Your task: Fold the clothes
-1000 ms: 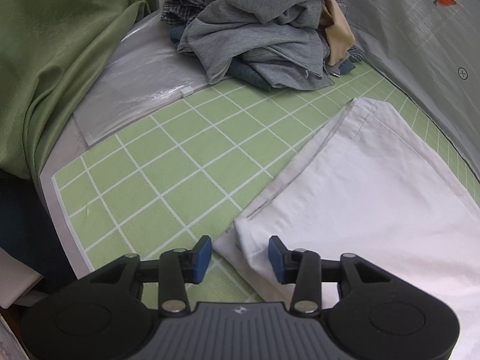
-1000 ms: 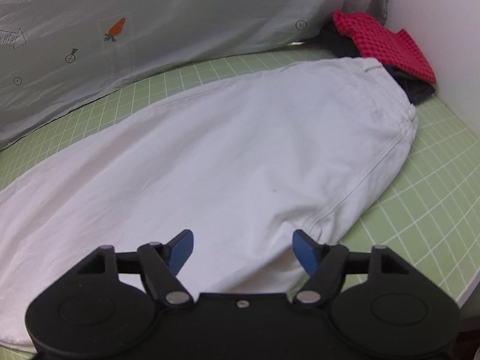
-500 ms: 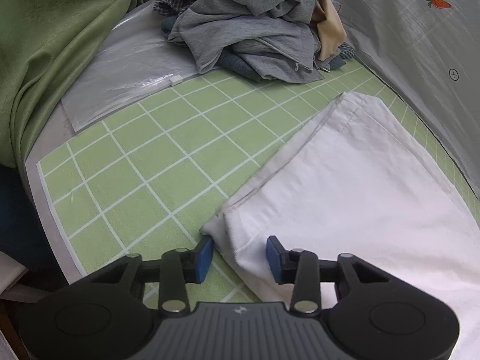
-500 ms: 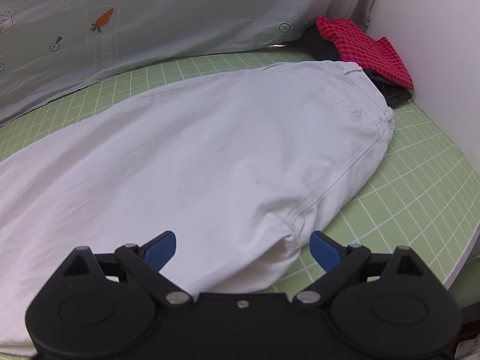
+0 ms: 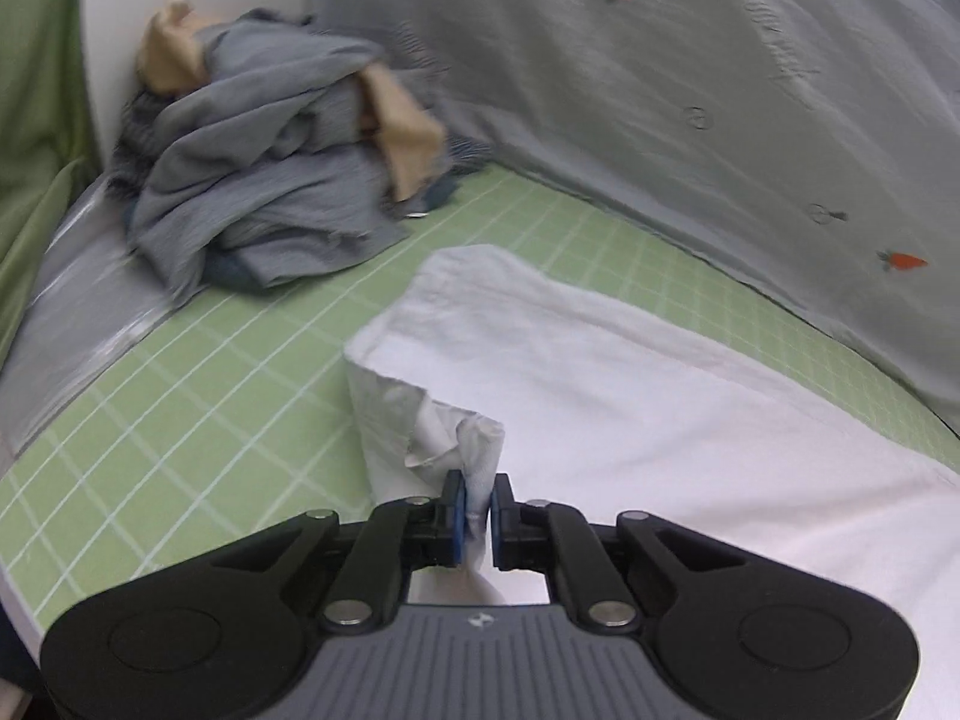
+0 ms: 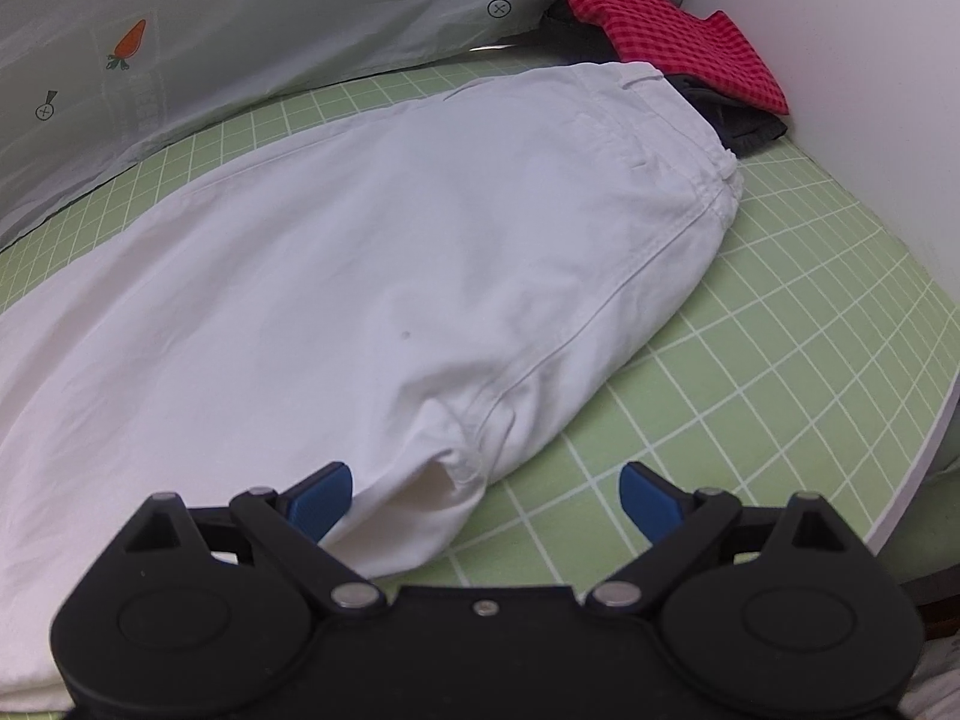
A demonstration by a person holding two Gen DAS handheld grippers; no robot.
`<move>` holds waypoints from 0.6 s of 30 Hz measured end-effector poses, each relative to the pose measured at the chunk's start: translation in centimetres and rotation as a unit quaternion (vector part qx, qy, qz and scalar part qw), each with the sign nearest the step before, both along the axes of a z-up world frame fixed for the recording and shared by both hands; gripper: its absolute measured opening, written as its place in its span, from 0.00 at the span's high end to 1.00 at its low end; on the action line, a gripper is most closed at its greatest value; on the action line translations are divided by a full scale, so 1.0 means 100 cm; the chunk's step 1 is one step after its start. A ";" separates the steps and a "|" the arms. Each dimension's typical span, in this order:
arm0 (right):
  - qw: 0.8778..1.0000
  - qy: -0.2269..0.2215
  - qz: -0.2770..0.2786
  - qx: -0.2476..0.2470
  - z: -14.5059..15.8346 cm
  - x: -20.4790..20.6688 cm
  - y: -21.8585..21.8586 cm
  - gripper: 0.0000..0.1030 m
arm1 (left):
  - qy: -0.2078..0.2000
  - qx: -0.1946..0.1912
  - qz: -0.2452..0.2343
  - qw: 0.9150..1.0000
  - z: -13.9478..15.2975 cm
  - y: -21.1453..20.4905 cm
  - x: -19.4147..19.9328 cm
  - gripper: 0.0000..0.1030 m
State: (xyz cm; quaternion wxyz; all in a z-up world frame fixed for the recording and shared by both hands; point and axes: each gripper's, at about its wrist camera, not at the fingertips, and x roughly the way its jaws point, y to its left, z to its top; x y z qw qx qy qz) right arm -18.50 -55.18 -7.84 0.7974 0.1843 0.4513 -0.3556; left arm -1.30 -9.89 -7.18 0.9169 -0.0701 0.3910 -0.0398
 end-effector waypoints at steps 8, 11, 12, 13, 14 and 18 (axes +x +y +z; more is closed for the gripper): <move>0.999 0.019 0.033 0.020 -0.013 -0.021 -0.014 0.06 | 0.013 0.010 -0.204 0.979 -0.007 -0.139 -0.060 0.93; 0.999 0.029 0.036 0.018 -0.016 -0.030 -0.023 0.06 | 0.063 0.027 -0.236 0.969 -0.041 -0.164 -0.086 0.93; 0.999 0.031 0.037 0.018 -0.017 -0.034 -0.027 0.06 | 0.078 0.031 -0.233 0.969 -0.052 -0.166 -0.090 0.93; 0.999 0.033 0.036 0.017 -0.017 -0.038 -0.031 0.06 | 0.083 0.026 -0.222 0.971 -0.056 -0.165 -0.091 0.92; 0.999 0.035 0.035 0.017 -0.018 -0.041 -0.034 0.06 | 0.086 0.016 -0.212 0.973 -0.057 -0.163 -0.089 0.92; 0.999 0.040 0.018 0.022 -0.022 -0.055 -0.051 0.06 | 0.119 -0.020 -0.179 0.976 -0.057 -0.159 -0.075 0.88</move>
